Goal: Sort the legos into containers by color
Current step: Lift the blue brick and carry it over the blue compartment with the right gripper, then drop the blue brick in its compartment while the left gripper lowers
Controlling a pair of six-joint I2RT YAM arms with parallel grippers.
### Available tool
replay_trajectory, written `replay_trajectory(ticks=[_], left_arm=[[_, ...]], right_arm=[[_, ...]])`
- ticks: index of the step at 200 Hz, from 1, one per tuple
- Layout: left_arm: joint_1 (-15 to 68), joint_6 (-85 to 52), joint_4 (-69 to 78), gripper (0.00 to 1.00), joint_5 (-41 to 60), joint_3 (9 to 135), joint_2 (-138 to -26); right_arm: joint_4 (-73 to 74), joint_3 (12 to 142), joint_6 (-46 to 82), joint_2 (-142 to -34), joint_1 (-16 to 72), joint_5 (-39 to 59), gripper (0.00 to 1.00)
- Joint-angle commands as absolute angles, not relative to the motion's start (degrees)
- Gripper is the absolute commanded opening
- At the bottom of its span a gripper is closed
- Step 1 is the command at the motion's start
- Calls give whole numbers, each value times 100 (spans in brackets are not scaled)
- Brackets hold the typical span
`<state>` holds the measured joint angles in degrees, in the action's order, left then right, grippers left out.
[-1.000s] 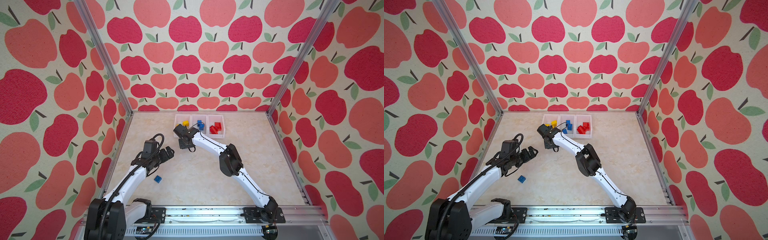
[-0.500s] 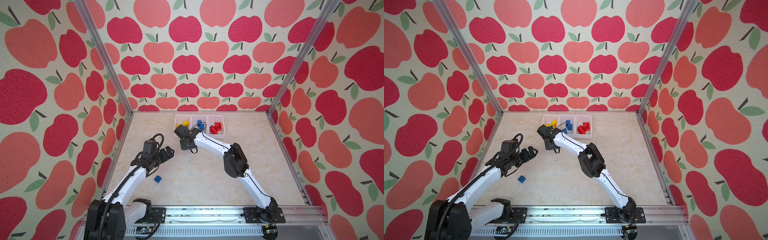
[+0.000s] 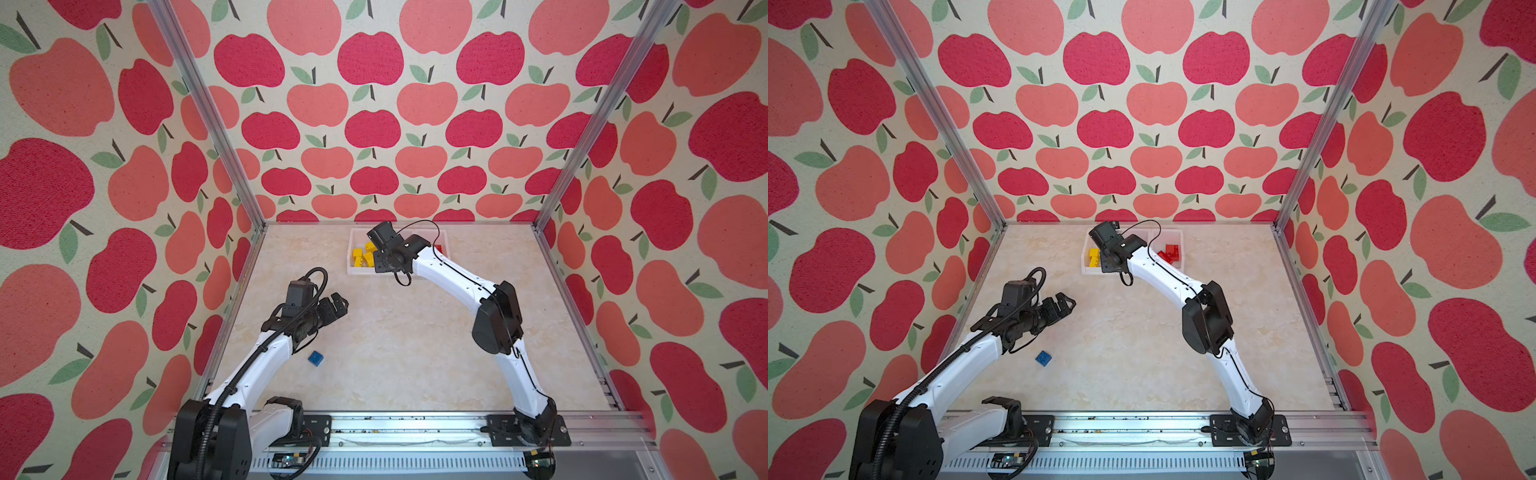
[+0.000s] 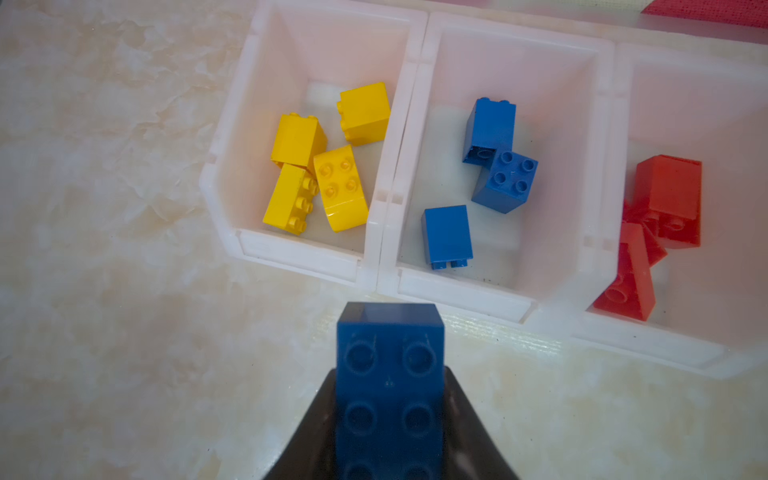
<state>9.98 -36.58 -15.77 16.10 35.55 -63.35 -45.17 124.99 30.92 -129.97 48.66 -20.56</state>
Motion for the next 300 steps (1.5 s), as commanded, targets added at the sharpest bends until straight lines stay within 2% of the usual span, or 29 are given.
replay_trajectory(ticks=[1,111,134,162,175,248,300], left_arm=[[966,-3612,-1859,99,1499,3612,-6258],[971,-3601,-2015,99,1442,3674,-6095],[977,-3598,-2052,99,1424,3674,-6070],[980,-3617,-2092,99,1403,3674,-6027],[980,-3616,-2120,99,1381,3674,-6005],[1042,-3649,-2383,99,1234,3726,-5941],[1123,-3850,-3217,100,878,3950,-5902]], right_arm=[[-4199,12444,2819,-13078,4650,-2091,29],[-3616,13112,2593,-14102,4061,-1395,30],[-3619,13316,2566,-14269,4025,-1336,37],[-3665,13557,2519,-14413,4008,-1329,60],[-3673,13603,2496,-14423,4008,-1327,65],[-3368,12931,2479,-13779,4025,-1305,66],[-3160,12173,2365,-12996,4127,-1292,69]])
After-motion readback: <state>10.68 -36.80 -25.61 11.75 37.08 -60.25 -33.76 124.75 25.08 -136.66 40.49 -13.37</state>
